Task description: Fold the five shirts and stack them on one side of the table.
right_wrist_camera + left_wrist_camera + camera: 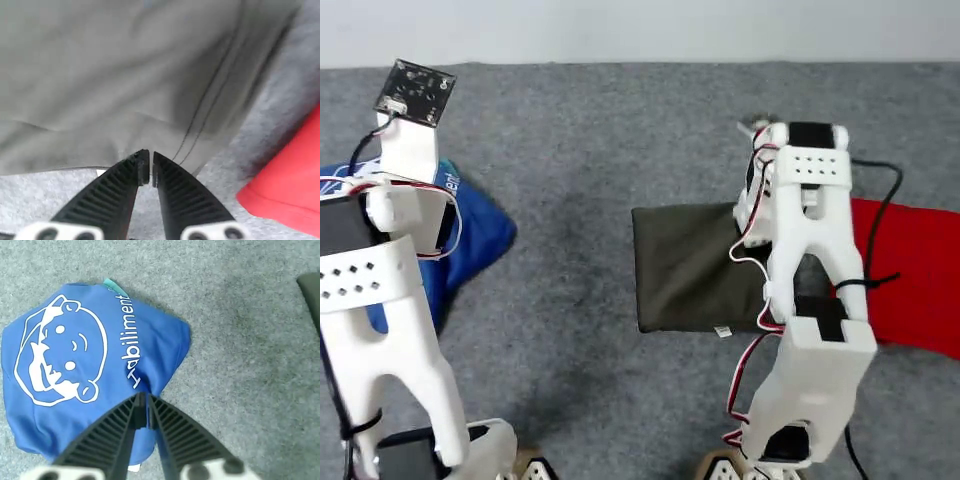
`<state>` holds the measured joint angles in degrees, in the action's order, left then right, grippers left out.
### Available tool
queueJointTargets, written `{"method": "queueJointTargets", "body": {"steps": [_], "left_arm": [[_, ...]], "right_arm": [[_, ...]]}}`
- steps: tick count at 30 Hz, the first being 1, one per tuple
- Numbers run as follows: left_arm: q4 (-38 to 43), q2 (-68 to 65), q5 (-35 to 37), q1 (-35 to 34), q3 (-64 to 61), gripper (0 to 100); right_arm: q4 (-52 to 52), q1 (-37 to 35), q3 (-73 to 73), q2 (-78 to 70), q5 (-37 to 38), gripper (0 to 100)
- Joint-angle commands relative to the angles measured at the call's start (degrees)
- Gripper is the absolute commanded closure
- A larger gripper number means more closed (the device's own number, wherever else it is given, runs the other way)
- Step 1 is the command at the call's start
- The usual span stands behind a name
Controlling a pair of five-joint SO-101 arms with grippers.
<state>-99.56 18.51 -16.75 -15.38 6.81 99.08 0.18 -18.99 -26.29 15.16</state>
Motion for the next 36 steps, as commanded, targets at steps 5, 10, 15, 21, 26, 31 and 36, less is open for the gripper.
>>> {"method": "queueJointTargets", "body": {"steps": [5,10,15,21,26,31,36], "left_arm": [[-0.8,1.8,-0.4,-0.1,0.2,99],[-0.8,1.8,-0.4,0.0,0.2,99],[-0.8,1.8,-0.4,0.0,0.2,99],[-0.8,1.8,-0.4,0.0,0.2,99],[-0.8,1.8,-0.4,-0.1,0.2,99],[-0.8,1.9,-0.4,-0.3,0.2,99],[-0.8,1.9,-0.4,-0.3,0.2,99]], "right_arm": [[-4.3,2.6,4.4,-8.2,3.3,99.0],[-1.9,7.3,3.6,-8.8,5.5,99.0],[2.3,5.9,0.4,-4.3,6.3,99.0],[-2.8,1.0,-5.0,1.8,6.3,99.0],[-15.3,1.0,-6.7,1.2,6.3,99.0],[-24.9,5.4,-6.9,-5.6,6.3,99.0],[-32.7,7.8,-7.1,-15.3,6.3,99.0]]}}
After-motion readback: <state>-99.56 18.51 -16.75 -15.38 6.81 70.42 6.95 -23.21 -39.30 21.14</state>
